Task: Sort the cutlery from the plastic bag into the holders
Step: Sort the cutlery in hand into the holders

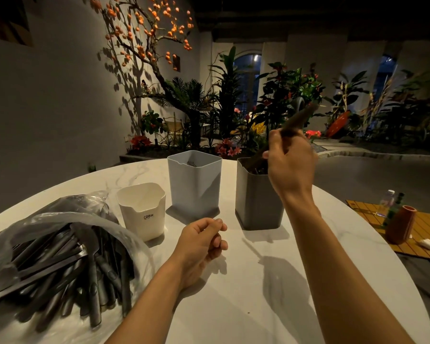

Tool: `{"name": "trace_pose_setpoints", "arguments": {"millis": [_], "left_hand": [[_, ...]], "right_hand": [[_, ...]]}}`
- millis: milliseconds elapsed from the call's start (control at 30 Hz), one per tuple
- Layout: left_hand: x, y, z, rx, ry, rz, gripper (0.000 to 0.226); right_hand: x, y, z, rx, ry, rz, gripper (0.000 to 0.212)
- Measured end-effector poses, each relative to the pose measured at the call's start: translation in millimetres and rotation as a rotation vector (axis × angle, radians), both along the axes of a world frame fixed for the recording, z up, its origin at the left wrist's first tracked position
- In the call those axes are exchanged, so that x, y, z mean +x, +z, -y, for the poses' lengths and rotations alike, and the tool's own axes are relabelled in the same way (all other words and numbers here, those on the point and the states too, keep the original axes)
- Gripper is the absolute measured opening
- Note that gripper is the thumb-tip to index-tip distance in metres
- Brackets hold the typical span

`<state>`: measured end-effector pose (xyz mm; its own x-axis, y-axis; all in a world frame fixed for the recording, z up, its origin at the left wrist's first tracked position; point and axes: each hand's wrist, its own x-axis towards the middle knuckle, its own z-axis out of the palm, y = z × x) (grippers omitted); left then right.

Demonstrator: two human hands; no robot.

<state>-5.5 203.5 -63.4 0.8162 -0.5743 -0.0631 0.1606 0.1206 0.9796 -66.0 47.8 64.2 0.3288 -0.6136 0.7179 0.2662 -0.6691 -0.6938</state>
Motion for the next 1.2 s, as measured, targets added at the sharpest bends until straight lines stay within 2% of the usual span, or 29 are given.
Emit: {"name": "trace_pose_setpoints", "arguments": {"millis": [67, 133, 233, 333, 467, 567, 700, 767, 800, 867, 933, 1000, 1100, 1200], "left_hand": [[0, 0, 0, -0.005, -0.001, -0.007, 0.022], [-1, 0, -1, -0.017, -0.012, -0.002, 0.022], [0, -1, -2, -0.009, -0.018, 0.008, 0.022], [0, 0, -2, -0.006, -0.02, 0.011, 0.023], [-3, 1, -4, 0.0, -0.039, 0.011, 0.025], [-3, 2, -4, -0.002, -0.031, 0.012, 0.024], [-3, 2, -3, -0.008, -0.018, 0.001, 0.023], [-3, 2, -3, -0.011, -0.014, -0.008, 0.022], [-3, 2, -3, -0.012, -0.013, -0.012, 0.022], [-3, 2, -3, -0.014, -0.02, -0.017, 0.023], [-4, 3, -4, -0.018, -0.036, -0.016, 0.023], [-5, 4, -5, -0.017, -0.041, -0.015, 0.023], [-4, 3, -3, 0.001, -0.025, 0.001, 0.023], [-5, 1, 0, 0.06, 0.006, 0.077, 0.023]], "right_hand": [[2, -4, 10, -0.035, -0.136, 0.064, 0.008], [5, -11, 15, -0.061, -0.22, 0.018, 0.016], [9, -23, 17, -0.118, -0.361, -0.259, 0.03], [12, -35, 14, -0.127, -0.454, -0.561, 0.034], [13, -43, 17, -0.05, -0.43, -0.689, 0.034], [10, -40, 20, -0.063, -0.439, -0.655, 0.039], [8, -32, 16, -0.192, -0.429, -0.343, 0.066], [9, -34, 16, -0.304, -0.438, -0.268, 0.065], [10, -37, 16, -0.359, -0.458, -0.294, 0.057], [13, -45, 19, -0.389, -0.492, -0.479, 0.036], [14, -50, 21, -0.31, -0.427, -0.697, 0.039], [14, -51, 21, -0.268, -0.343, -0.798, 0.044], [15, -49, 20, -0.273, -0.294, -0.849, 0.052], [16, -44, 16, -0.275, -0.314, -0.732, 0.051]]}}
